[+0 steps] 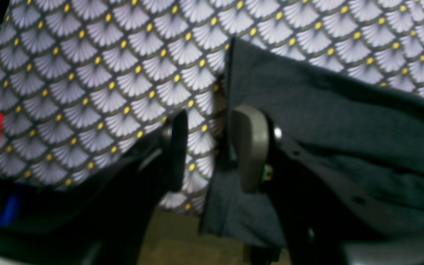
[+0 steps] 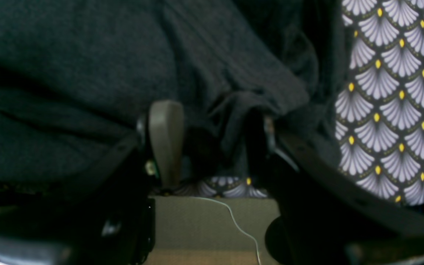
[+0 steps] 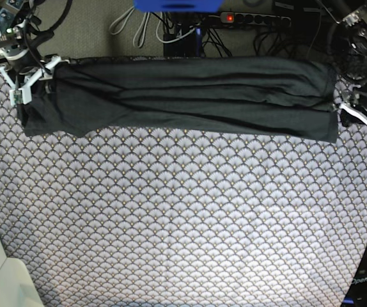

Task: Fold the T-shirt properly
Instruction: 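Grasp both ends of the folded strip with both grippers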

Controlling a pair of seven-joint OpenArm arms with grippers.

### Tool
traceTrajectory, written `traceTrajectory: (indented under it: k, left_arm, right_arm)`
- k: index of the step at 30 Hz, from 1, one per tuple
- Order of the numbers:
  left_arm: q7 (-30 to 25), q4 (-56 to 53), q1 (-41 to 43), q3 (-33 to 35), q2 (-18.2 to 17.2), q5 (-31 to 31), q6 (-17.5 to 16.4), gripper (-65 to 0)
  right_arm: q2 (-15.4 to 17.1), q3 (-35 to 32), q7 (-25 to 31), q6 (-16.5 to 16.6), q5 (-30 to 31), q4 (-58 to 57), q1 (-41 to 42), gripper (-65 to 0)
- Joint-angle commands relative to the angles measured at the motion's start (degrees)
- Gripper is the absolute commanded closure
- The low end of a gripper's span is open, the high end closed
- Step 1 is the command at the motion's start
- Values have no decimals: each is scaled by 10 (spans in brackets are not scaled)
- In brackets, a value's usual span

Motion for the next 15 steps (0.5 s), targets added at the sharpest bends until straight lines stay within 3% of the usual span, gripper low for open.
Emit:
traceTrajectory:
  k: [1,5,15]
  left_arm:
    - [-9,-3,-5,4,-9,-4,-1,-279]
    - [-9,-46,-5,35,-15,-4,-4,-393]
    - [-13,-115,-21,40,-16,2,-1,-385]
  right_arm:
    - [6,3,11,-2,6,9,-1,-288]
    - [6,3,11,-2,6,9,1,-288]
    - [6,3,11,-2,6,9,2,-288]
